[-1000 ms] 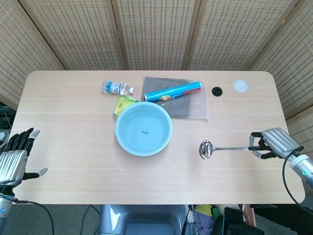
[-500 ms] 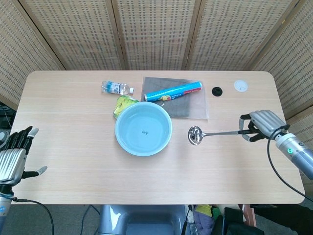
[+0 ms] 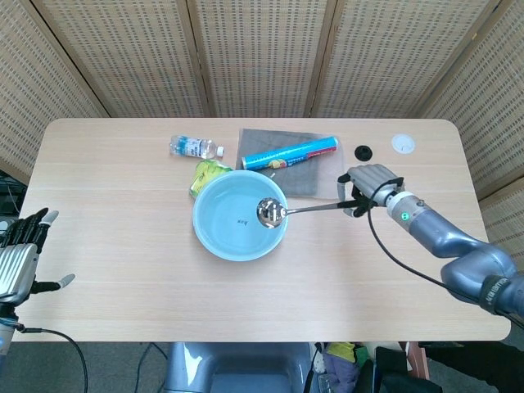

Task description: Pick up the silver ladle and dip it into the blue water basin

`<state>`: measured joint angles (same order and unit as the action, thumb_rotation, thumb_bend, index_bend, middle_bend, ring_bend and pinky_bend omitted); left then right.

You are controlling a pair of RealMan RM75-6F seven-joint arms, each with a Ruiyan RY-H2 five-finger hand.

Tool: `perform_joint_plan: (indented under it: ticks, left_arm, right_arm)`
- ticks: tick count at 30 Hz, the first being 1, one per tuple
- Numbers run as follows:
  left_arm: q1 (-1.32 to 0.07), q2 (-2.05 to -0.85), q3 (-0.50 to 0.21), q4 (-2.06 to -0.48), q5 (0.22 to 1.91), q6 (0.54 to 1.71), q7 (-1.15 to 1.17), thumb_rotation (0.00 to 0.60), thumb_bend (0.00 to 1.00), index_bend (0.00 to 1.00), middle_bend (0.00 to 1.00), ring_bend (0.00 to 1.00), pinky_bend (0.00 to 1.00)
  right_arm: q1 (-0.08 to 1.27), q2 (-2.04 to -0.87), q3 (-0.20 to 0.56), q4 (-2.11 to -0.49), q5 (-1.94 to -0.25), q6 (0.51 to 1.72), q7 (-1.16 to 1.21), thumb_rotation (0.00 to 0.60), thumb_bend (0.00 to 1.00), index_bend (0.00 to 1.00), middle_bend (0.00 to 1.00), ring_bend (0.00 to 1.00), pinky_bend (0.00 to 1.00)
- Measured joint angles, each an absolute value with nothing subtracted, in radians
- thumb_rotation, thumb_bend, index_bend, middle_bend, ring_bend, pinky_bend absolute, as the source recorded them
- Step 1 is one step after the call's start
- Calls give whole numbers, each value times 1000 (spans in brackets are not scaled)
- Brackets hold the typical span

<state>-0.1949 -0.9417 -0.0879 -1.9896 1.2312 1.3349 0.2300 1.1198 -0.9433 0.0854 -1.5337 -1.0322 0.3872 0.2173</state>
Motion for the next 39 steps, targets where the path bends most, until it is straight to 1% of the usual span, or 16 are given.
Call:
perform_joint_plan:
  ticks: [4,7,13,14,17,20,24,30,35,39]
  left_arm:
    - [-205,-935,-94,-1983,1207,1311,214,600,0,0,0,0,0]
    - [-210,-930,-95,-1982,1202,1302,206,600,0,0,0,0,0]
    - [-213,-921,-98,-1978,1194,1292,181,600,0,0,0,0,0]
    - [-214,-919,-98,-1977,1193,1289,177,600,0,0,0,0,0]
    - [-218,-914,-100,-1971,1185,1278,165,600,0,0,0,0,0]
    - [-222,-911,-103,-1966,1175,1272,157,600,0,0,0,0,0]
    - [-225,-908,-105,-1963,1168,1266,149,600,0,0,0,0,0]
    - [-227,-905,-104,-1962,1166,1263,143,600,0,0,0,0,0]
    - [-229,-904,-105,-1959,1163,1261,138,600,0,0,0,0,0]
    - [-231,-903,-105,-1957,1160,1257,136,600,0,0,0,0,0]
  right_arm:
    - [1193,-986,39,-1526,-940,418,67,600,1000,906,958,949,1000]
    - [1257,-1020,-11,-1534,-806,464,-36,600,1000,906,958,950,1000]
    - [1410,-1107,-109,-1552,-354,581,-269,600,1000,905,958,949,1000]
    - [1441,-1129,-126,-1551,-259,602,-318,600,1000,906,958,949,1000]
    - [1517,-1192,-167,-1542,-46,655,-452,600,1000,906,957,949,1000]
    - [1582,-1266,-197,-1525,101,726,-592,600,1000,906,957,949,1000]
    - [1632,-1357,-210,-1499,202,834,-731,600,1000,906,958,949,1000]
    - [1652,-1434,-187,-1467,256,957,-880,600,1000,906,957,949,1000]
    - [1646,-1485,-137,-1447,279,1048,-998,600,1000,906,957,949,1000]
    - [1637,-1512,-88,-1443,286,1082,-1069,600,1000,906,958,949,1000]
